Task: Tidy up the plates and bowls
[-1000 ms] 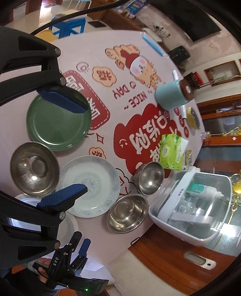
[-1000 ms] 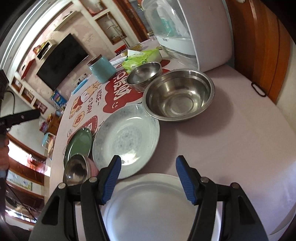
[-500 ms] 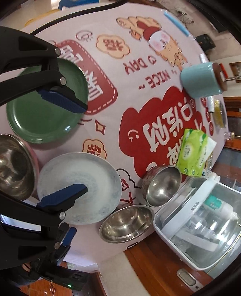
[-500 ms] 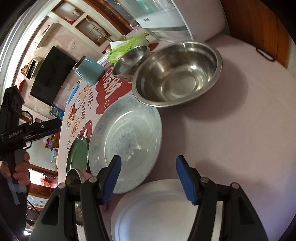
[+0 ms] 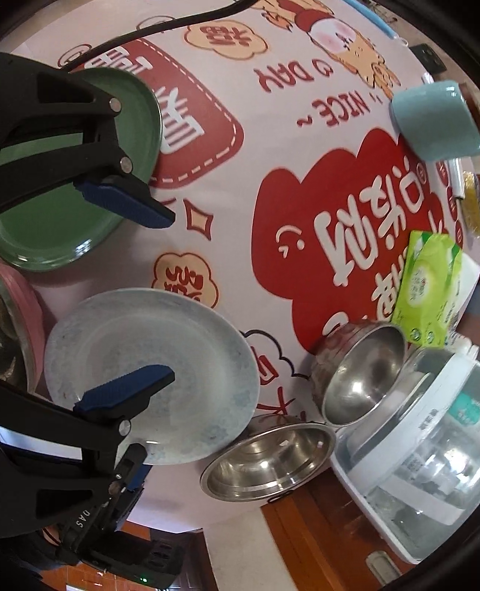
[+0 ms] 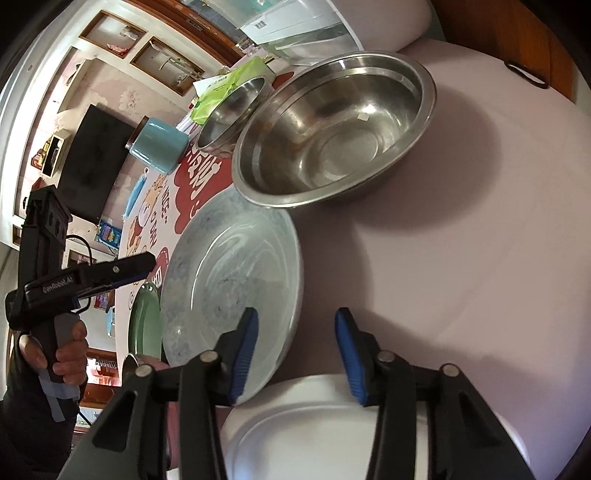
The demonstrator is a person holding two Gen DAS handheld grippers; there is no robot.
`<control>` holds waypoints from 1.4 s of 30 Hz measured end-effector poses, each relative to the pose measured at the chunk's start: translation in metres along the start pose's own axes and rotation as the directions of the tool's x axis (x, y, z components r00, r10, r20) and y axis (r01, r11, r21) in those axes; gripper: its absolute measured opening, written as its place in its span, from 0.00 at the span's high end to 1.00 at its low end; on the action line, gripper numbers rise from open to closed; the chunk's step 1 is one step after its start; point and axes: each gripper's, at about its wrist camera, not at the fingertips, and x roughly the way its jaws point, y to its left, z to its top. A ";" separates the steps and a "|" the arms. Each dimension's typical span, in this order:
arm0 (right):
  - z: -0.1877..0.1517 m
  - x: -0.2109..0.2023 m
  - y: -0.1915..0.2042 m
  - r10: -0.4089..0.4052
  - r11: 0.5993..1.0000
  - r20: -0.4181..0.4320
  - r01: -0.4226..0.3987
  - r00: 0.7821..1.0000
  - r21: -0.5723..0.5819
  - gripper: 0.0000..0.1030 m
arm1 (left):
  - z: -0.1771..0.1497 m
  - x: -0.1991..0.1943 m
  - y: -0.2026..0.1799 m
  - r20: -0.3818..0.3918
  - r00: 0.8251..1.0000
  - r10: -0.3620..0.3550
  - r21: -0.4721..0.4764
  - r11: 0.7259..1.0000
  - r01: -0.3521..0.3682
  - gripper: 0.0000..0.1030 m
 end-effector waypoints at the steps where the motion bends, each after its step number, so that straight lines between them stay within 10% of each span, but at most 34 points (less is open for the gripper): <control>1: 0.001 0.000 -0.001 0.002 1.000 0.001 -0.002 1.000 0.003 0.66 | 0.000 0.003 -0.001 -0.004 1.000 0.000 0.004 1.000 0.000 0.30; 19: 0.005 0.008 -0.004 0.035 0.999 -0.014 -0.035 0.999 0.000 0.87 | -0.004 0.041 -0.005 -0.085 0.996 -0.036 0.011 0.999 0.037 0.54; 42: 0.009 0.016 0.003 0.024 1.000 -0.028 -0.024 0.999 0.011 0.87 | -0.014 0.040 0.006 -0.044 0.996 -0.080 0.002 0.997 0.080 0.84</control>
